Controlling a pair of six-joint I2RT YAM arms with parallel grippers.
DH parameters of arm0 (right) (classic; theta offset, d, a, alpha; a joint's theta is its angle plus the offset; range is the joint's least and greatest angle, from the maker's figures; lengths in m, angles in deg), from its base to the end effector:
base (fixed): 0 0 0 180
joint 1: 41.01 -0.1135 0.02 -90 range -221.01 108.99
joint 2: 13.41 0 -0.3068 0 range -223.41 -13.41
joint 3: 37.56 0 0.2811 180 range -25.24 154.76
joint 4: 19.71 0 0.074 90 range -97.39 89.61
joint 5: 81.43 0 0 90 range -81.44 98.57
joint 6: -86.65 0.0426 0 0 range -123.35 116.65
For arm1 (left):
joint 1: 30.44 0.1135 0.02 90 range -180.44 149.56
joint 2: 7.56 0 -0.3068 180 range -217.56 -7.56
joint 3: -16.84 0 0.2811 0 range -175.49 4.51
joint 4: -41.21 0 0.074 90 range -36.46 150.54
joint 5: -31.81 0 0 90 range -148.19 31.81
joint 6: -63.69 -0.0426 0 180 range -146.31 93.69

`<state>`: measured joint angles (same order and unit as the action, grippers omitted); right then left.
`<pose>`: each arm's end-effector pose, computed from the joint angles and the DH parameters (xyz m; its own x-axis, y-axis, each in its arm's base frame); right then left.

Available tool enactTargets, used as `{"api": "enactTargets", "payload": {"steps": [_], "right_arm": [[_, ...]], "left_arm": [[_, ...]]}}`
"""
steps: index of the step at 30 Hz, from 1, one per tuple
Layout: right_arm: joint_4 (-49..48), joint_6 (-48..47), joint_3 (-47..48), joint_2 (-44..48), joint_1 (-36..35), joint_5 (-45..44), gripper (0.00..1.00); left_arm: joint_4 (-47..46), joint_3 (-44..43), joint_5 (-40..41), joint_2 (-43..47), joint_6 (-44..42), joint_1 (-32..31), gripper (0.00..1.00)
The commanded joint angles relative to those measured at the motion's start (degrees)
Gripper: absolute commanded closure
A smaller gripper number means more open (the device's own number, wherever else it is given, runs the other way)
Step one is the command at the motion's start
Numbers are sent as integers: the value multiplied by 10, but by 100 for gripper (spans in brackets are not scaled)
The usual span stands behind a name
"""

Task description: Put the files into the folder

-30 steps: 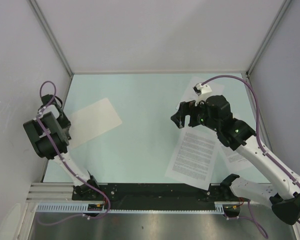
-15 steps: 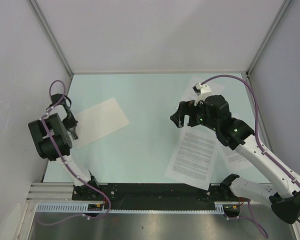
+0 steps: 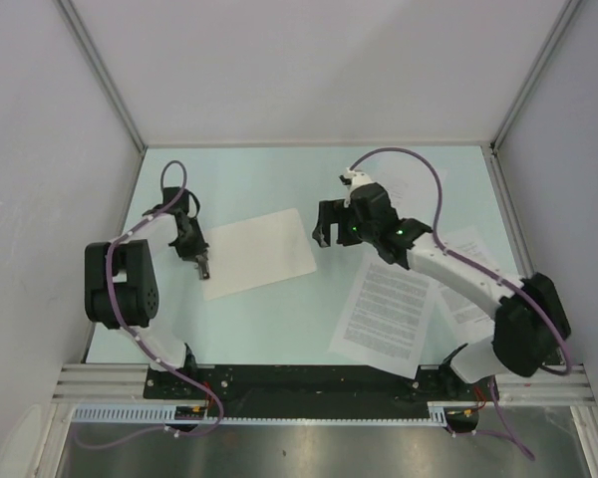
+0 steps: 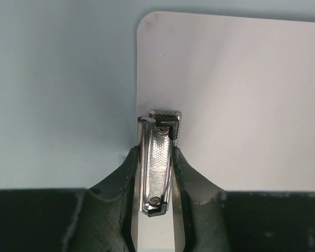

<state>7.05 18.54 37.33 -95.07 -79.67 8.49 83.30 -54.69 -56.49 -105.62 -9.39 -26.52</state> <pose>0.2748 0.2197 0.3195 -0.6328 -0.0288 -0.7738 -0.4180 0.8539 0.3101 0.3561 0.0257 0.1832 -0.8658 -0.3509 -0.3568 -0.3461 0.9348 -0.0797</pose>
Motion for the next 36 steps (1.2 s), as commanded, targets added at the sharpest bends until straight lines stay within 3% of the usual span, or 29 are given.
{"api": "enactTargets", "payload": {"steps": [1, 5, 9, 15, 18, 22, 27, 31, 32, 36], "right_arm": [[-165, 38, 9, -100, -32, -8, 7], [-218, 69, 27, -188, -59, 24, 13], [-253, 79, 34, -248, -76, 32, 14], [-273, 66, 34, -293, -71, 38, 14], [-278, 48, 40, -300, -61, 59, 12], [-178, 30, 52, -239, -56, 17, 0], [31, 72, 52, -138, 8, -21, 0], [250, 106, 38, -74, 63, -115, 0], [280, 109, 29, -48, 72, -131, 0], [366, 121, -64, 61, 118, -131, 0]], "left_arm": [[-3, 50, -76, 43, 100, -50, 100], [-13, 77, -73, 75, 156, -84, 93], [5, 69, -19, 98, 159, -130, 64], [20, 88, 32, 156, 169, -146, 34], [34, 90, 47, 187, 159, -150, 33], [36, 87, 54, 226, 129, -189, 35], [-107, 103, -110, 264, 107, -282, 40], [-161, 39, -136, 179, 141, -403, 41], [-167, 20, -137, 150, 144, -454, 41], [-177, -112, -138, 22, 141, -557, 41]]}}
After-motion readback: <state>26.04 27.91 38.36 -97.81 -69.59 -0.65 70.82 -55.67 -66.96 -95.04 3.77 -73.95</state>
